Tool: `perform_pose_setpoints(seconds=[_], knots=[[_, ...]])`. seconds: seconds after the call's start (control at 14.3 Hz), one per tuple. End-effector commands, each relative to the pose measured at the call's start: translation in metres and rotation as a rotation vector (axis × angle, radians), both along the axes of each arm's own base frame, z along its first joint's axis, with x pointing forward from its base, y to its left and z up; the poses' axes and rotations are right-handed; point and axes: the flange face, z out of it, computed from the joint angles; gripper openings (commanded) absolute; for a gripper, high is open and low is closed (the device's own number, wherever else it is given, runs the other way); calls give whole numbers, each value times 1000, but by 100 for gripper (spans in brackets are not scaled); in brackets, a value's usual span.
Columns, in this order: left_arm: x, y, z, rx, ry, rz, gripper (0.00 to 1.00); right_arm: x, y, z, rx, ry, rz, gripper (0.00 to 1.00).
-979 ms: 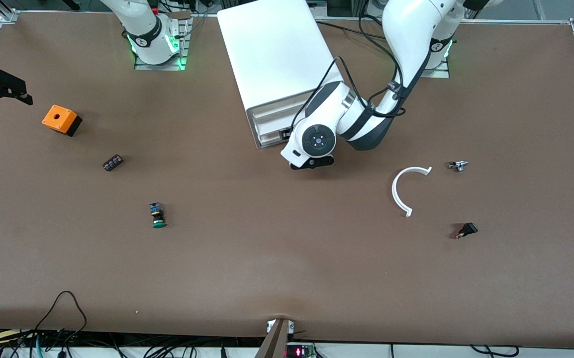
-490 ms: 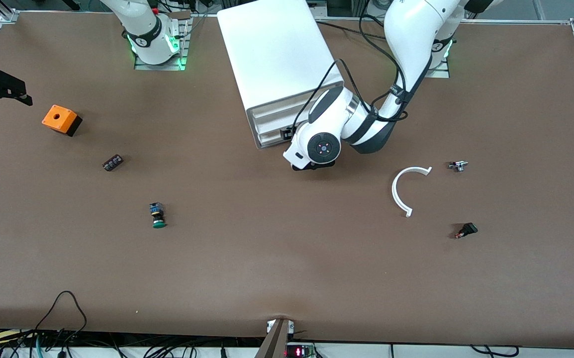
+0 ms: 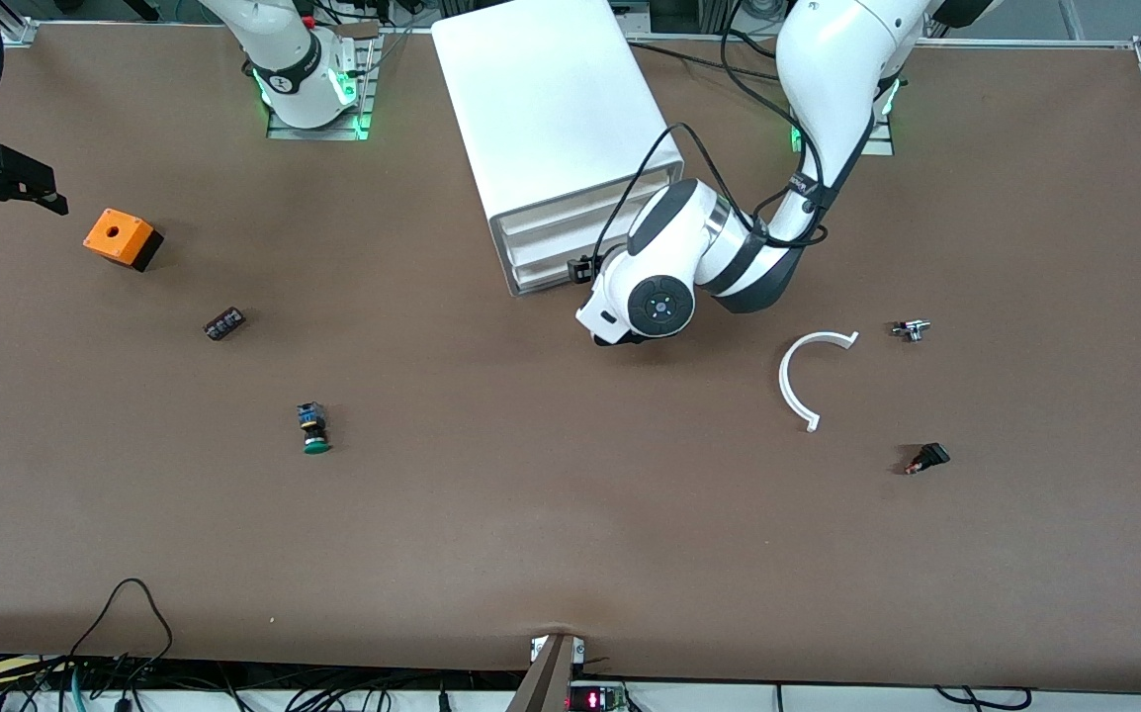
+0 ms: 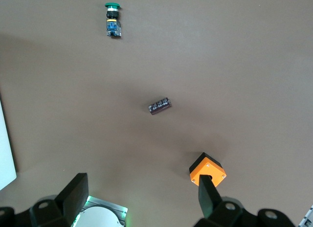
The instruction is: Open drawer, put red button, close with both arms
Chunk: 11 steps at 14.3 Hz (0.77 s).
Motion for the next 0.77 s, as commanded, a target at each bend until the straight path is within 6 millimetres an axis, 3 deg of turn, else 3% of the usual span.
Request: perform_pose_setpoints(seconds=[0.0,0.7], knots=[[0,0,7,-26,23,-11,100,5,0,2,-4,-1,17,100],[-16,-12,3,-18,41,-40,100,6,-1,3,-7,-15,17,100]])
